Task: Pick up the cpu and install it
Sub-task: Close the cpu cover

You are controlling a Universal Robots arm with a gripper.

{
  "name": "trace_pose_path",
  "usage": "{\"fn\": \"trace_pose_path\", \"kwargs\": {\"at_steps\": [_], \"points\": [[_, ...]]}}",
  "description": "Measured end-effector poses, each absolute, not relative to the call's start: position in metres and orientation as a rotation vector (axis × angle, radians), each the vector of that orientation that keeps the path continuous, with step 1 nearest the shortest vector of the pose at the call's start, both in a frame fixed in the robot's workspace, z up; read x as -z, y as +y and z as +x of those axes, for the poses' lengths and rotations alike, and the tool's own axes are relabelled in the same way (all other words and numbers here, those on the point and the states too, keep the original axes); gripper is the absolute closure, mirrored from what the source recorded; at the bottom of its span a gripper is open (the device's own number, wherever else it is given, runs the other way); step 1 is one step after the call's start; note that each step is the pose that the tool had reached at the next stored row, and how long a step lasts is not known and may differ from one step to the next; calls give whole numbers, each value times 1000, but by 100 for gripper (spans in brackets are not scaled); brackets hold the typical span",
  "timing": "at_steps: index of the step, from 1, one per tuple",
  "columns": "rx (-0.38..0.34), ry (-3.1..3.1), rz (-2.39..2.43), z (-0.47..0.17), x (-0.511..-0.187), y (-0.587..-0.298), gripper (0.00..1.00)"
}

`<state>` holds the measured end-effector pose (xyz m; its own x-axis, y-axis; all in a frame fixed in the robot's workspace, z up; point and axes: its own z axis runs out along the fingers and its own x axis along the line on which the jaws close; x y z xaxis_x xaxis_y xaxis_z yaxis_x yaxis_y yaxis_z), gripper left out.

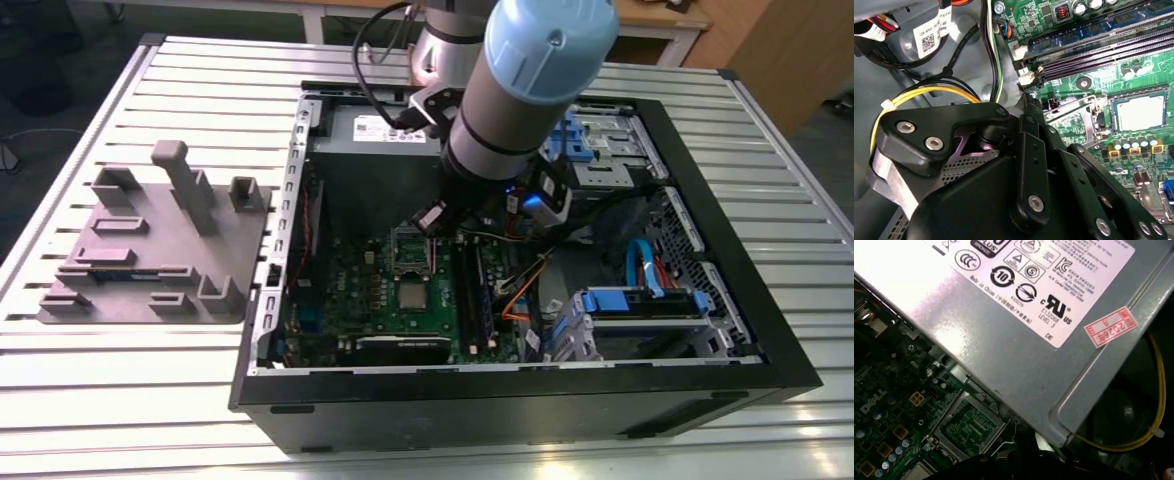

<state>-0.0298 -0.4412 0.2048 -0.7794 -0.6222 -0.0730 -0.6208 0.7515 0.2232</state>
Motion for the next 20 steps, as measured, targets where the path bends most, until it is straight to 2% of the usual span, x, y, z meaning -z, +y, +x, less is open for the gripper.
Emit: {"fn": "trace_pose_path", "kwargs": {"at_steps": [4,9,20], "points": [[371,-2934,1041,-30,-204,-441,90],[404,-2937,1044,-30,-203,-441,90],[394,-2935,1045,-30,-199,-440,90]]}}
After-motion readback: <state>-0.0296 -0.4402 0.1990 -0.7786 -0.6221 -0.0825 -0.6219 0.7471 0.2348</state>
